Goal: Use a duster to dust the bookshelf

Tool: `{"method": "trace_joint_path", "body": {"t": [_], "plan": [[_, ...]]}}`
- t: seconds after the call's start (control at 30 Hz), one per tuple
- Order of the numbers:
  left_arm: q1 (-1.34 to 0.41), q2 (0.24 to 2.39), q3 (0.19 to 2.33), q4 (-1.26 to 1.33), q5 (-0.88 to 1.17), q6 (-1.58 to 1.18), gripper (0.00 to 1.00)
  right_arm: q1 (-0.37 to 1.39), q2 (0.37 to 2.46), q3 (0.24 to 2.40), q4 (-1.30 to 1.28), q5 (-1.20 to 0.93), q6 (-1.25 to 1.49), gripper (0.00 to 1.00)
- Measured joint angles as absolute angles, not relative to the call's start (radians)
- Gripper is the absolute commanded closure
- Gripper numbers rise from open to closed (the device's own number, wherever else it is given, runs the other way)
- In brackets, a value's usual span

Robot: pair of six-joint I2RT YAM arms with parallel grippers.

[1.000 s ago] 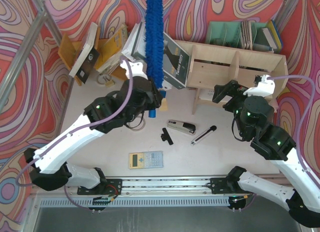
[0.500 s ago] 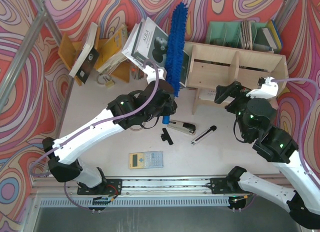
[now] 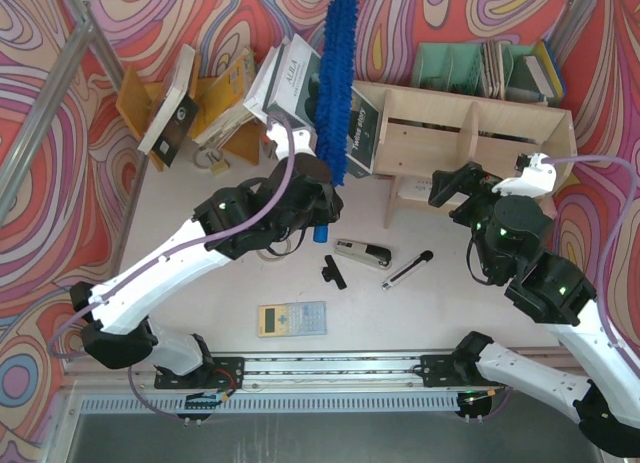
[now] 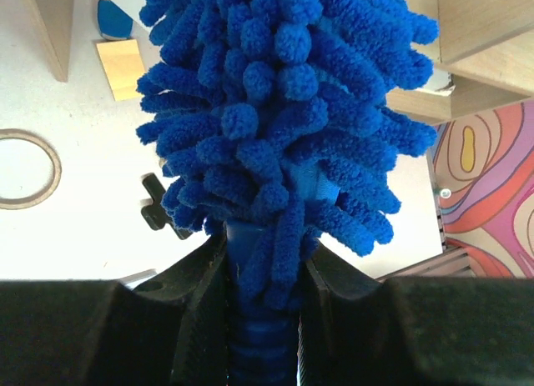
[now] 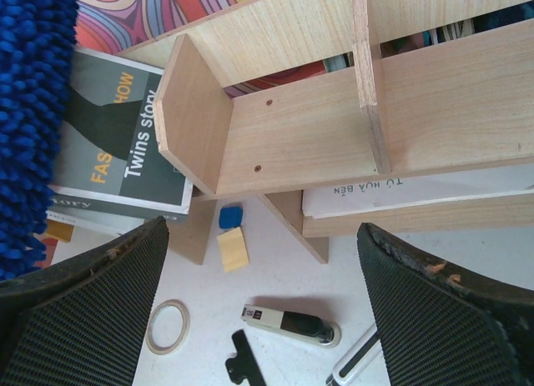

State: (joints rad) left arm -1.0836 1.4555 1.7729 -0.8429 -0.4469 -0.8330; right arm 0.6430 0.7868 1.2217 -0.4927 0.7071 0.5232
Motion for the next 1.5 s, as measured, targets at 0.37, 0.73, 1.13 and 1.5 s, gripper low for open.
{"method": "trace_joint_path", "body": {"t": [0.37, 0.73, 1.13, 1.5], "plan": [[-1.071, 1.452, 1.754, -0.822, -0.414, -0.835, 1.00, 0.643, 0.790, 1.222, -0.493, 0.707, 0.524, 0.16], [-1.071, 1.561, 1.752, -0.791, -0.272, -0.842, 1.00, 0.643, 0.794, 1.222, -0.493, 0.707, 0.526, 0.16], [-1.071, 1.492, 1.731, -0.783, -0.327, -0.827, 1.00, 0.643, 0.785, 1.209, -0.496, 0.708, 0.540, 0.16], [-1.066, 1.347, 1.682, -0.779, -0.462, -0.792, 1.00, 0.643, 0.785, 1.204, -0.500, 0.708, 0.544, 0.16]]}}
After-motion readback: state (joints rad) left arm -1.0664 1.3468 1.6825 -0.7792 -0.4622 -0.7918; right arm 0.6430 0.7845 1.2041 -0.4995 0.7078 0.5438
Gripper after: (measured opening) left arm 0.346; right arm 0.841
